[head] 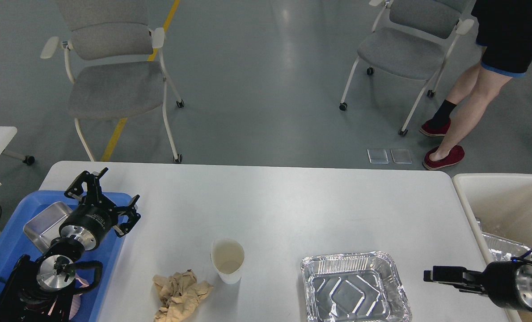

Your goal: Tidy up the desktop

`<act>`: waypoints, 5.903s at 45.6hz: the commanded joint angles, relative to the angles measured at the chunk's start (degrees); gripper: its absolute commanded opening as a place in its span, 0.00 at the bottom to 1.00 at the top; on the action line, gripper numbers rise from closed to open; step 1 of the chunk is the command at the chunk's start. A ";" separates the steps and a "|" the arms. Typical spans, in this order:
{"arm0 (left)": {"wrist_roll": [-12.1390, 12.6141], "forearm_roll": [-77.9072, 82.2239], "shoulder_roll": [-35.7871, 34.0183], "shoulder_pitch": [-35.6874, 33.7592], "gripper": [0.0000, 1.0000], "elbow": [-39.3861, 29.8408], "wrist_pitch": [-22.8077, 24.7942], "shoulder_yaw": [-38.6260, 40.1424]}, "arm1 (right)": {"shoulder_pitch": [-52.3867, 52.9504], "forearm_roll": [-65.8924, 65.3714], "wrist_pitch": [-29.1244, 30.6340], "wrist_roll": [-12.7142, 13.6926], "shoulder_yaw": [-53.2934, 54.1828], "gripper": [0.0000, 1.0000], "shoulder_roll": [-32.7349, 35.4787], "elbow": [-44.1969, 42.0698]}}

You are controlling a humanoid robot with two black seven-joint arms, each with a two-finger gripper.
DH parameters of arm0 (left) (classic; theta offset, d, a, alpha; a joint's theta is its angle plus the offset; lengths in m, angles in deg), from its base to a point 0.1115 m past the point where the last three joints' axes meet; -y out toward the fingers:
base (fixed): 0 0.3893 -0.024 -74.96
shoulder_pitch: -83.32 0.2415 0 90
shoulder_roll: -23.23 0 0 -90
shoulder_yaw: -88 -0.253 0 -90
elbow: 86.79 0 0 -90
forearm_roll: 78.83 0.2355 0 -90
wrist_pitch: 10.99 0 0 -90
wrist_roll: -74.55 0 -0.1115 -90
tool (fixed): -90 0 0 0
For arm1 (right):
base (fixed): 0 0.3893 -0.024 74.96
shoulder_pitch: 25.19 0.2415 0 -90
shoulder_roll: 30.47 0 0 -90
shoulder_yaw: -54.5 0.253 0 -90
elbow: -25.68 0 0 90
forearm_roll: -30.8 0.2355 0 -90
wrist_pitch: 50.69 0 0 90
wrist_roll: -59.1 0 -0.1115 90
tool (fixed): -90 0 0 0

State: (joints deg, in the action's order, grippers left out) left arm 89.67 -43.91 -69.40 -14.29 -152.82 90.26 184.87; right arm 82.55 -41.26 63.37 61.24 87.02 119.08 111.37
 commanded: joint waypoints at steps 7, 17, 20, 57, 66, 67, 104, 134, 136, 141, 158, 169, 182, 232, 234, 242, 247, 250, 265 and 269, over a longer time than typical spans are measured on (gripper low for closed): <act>0.00 0.15 -0.35 1.10 0.97 0.02 0.00 -0.10 | -0.25 -4.75 0.02 -0.12 -0.27 1.00 -12.87 -10.11; 0.00 0.32 -1.41 2.16 0.97 0.02 0.00 -0.10 | 0.01 -4.93 0.11 -0.12 -0.35 1.00 -17.00 -11.25; 0.00 0.32 -1.49 2.34 0.97 0.02 0.00 -0.10 | 0.01 -4.93 0.11 -0.12 -0.44 1.00 -18.41 -12.22; 0.00 0.58 -2.11 2.77 0.97 0.37 -0.88 -0.02 | 5.02 -11.78 0.81 -2.05 -4.05 0.00 -22.02 -16.35; 0.00 0.58 -2.46 3.04 0.97 0.38 -0.88 -0.02 | 7.04 -10.64 1.34 -1.79 -3.61 0.00 -19.65 -12.32; 0.00 0.58 -2.46 3.04 0.97 0.46 -0.88 -0.02 | 7.57 -10.38 1.43 -1.70 -3.61 0.00 -19.30 -11.96; 0.00 0.76 -3.69 3.30 0.97 0.46 -1.93 -2.21 | 36.49 2.02 8.37 2.87 -7.65 0.00 -11.47 -11.87; 1.49 8.40 -14.75 3.30 0.96 -9.71 -4.75 -24.34 | 31.74 1.84 8.11 2.87 -9.67 0.00 -17.36 -9.58; 2.46 10.42 -19.49 3.30 0.96 -14.28 -4.66 -29.17 | 31.57 1.84 8.11 2.87 -9.67 0.00 -17.45 -9.58; 4.31 12.54 -34.16 3.22 0.96 -19.92 -3.43 -37.71 | 31.30 1.84 8.11 2.69 -9.58 0.00 -17.18 -9.67; -0.96 12.63 -71.88 -6.53 0.96 -33.99 17.30 -41.41 | 29.72 1.84 7.67 2.61 -9.23 0.00 -17.10 -9.58; -4.83 11.84 -84.81 -13.83 0.96 -34.96 29.79 -40.36 | 29.10 1.84 7.67 2.52 -8.97 0.00 -16.48 -9.58; -4.75 11.39 -77.72 -14.10 0.96 -34.43 30.33 -39.65 | 28.84 1.84 7.58 2.52 -8.97 0.00 -16.57 -9.58; 1.76 47.87 -19.78 -16.03 0.43 -11.49 23.03 -58.55 | 27.87 1.84 7.49 2.43 -7.91 0.00 -16.57 -9.67; 1.93 47.87 -19.78 -15.95 0.28 -11.49 23.03 -58.64 | 27.96 1.84 7.49 2.43 -7.91 0.00 -16.57 -9.67; 1.93 47.87 -20.21 -15.33 0.00 -11.49 23.12 -58.64 | 27.96 1.84 7.49 2.43 -7.91 0.00 -16.57 -9.76; 2.02 48.13 -21.00 -15.68 0.00 -11.49 23.03 -58.29 | 27.96 1.84 7.49 2.43 -7.91 0.00 -16.48 -9.76; 1.94 47.96 -22.58 -16.30 0.00 -11.67 23.38 -57.76 | 27.96 1.75 7.49 2.43 -7.91 0.00 -16.57 -9.85; 0.53 37.08 -47.71 -20.07 0.00 -27.21 31.02 -47.58 | 27.96 1.67 7.49 2.43 -7.91 0.00 -17.01 -10.11; 0.53 28.38 -55.53 -23.14 0.00 -28.81 33.57 -42.22 | 27.96 1.67 7.49 2.43 -7.91 0.00 -17.18 -10.11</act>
State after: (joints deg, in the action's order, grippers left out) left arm 90.17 -5.71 -115.18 -34.33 -178.27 120.61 136.09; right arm 110.51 -39.57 70.86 63.67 79.11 102.12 101.27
